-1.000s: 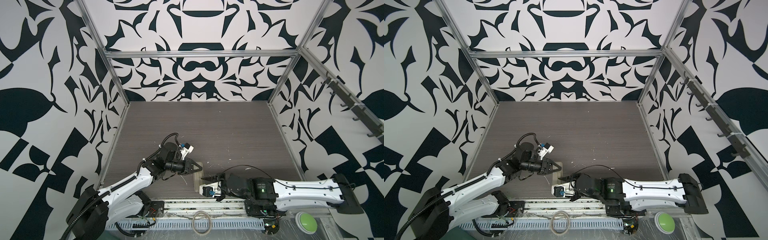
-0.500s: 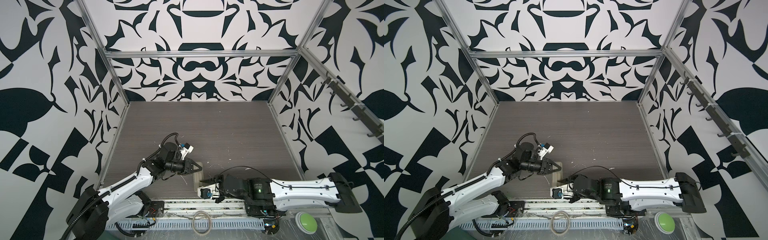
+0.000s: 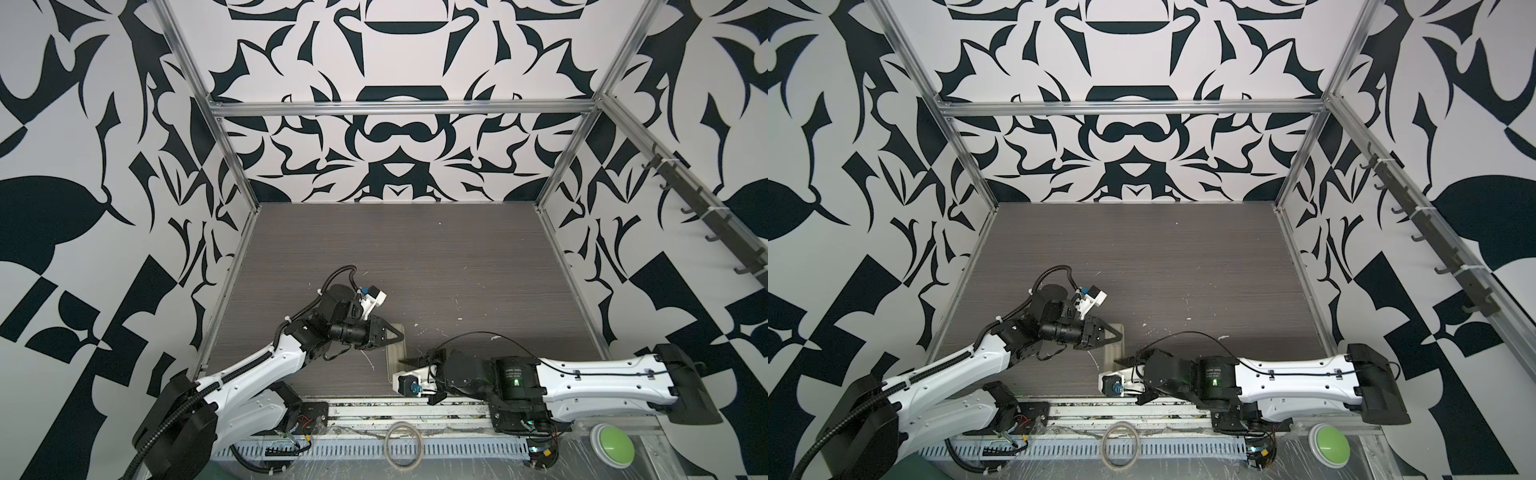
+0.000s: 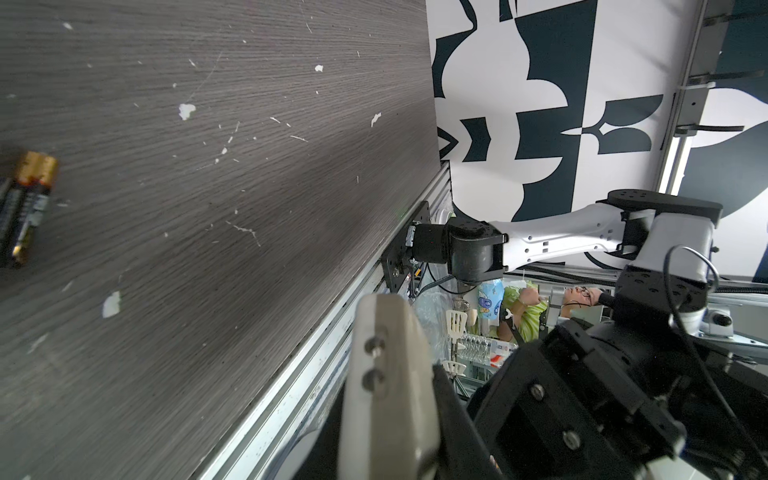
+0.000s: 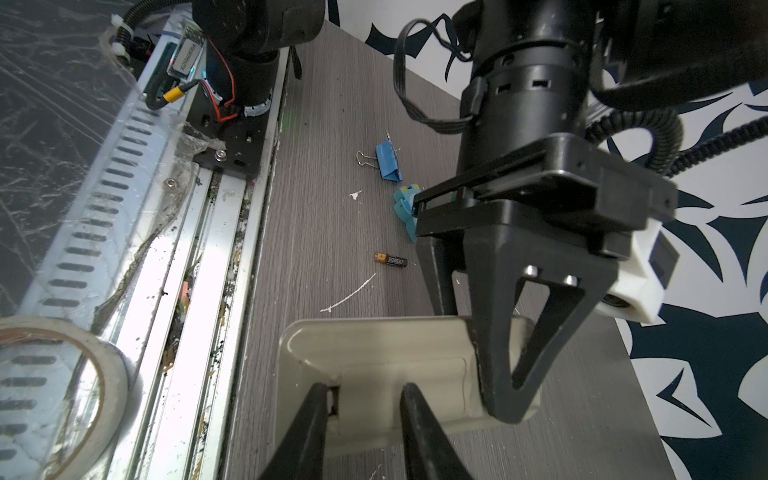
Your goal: Load the batteries into the remote control
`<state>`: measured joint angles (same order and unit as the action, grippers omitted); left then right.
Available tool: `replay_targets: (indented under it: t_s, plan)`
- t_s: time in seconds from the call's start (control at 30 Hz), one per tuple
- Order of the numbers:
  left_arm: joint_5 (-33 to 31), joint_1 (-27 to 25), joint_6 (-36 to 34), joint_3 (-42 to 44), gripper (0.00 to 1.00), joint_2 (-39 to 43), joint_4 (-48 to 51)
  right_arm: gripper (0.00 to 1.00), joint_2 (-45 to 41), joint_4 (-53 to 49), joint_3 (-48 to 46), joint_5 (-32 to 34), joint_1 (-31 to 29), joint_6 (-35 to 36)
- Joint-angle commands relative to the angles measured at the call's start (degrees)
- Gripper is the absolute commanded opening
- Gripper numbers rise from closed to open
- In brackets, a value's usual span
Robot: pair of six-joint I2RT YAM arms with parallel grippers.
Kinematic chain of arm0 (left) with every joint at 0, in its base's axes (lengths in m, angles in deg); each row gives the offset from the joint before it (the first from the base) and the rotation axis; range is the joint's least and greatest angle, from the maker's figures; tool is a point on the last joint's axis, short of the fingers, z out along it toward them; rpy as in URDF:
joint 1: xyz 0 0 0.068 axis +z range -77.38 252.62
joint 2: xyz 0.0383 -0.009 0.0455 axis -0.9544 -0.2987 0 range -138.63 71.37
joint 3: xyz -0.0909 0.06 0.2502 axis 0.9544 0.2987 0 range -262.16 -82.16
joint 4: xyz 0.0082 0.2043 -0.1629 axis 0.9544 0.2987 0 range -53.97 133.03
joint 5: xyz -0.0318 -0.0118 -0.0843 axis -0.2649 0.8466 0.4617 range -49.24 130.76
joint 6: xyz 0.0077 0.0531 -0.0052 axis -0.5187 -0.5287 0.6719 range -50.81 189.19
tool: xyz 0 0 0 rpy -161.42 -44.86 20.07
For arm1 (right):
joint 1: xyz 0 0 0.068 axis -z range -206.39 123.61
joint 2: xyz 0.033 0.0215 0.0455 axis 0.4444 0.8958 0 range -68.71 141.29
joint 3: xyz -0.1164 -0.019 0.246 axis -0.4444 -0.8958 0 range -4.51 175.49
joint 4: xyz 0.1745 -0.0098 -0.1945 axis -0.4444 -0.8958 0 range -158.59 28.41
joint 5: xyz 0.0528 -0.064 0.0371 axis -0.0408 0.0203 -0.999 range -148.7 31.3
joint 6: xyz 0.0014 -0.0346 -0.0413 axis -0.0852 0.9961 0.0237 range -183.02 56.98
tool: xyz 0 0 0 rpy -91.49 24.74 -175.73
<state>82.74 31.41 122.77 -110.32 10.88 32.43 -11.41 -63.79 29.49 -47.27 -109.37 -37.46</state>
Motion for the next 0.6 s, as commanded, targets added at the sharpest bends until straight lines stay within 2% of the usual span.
replay_targets:
  t_s: [0.0,0.3,0.43,0.57]
  plan:
    - [1.87,-0.11,0.56,0.03,0.00,0.94,-0.70,0.34,0.66,1.49,2.38,1.77,0.01,-0.49]
    - [2.32,-0.10,0.65,0.21,0.00,1.03,-1.00,0.36,0.75,1.65,2.06,1.33,-0.43,0.39]
    - [2.41,-0.11,0.65,0.30,0.00,1.27,-0.84,0.36,1.19,2.20,2.06,4.29,-0.52,0.38]
    - [2.50,-0.10,0.76,0.44,0.00,1.61,-1.02,0.31,1.24,2.20,2.46,9.53,-0.52,0.36]
